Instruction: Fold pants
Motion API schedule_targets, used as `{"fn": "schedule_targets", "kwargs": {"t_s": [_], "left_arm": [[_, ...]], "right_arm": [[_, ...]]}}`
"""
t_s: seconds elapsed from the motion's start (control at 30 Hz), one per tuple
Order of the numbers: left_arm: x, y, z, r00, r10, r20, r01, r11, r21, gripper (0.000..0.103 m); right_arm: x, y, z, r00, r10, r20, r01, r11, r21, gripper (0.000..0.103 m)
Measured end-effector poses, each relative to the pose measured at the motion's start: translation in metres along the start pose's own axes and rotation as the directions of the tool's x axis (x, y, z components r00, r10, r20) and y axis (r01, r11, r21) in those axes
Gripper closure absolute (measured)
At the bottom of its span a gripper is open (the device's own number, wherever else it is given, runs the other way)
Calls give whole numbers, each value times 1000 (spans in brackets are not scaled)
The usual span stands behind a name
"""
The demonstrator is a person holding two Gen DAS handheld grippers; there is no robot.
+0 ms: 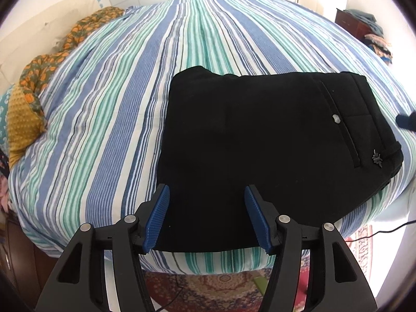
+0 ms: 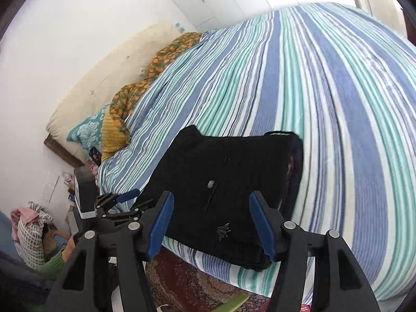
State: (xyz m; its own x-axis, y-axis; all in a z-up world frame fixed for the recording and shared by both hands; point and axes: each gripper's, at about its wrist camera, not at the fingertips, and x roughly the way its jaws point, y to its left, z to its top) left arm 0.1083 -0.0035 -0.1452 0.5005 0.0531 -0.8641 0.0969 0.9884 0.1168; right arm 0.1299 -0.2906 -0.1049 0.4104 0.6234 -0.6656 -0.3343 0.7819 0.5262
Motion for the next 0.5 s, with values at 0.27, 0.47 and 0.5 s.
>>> {"fn": "schedule_targets", "kwargs": {"t_s": [0.27,0.47,0.5], "left_arm": [[3,5,2,1000,-5,-21,5,1000,-11,37],[3,3,1,1000,-10,-29,10,1000,-1,32],[2,5,1,999,-16,-32,16,1000,-5,31]], "right_arm": [[39,-14,-25,990,-95,-103,96,995,8,39],[23,-16,-20,993,-80,-84,83,996,30,36],[20,-19,-21,994,-71,-79,75,996,43,36]]}}
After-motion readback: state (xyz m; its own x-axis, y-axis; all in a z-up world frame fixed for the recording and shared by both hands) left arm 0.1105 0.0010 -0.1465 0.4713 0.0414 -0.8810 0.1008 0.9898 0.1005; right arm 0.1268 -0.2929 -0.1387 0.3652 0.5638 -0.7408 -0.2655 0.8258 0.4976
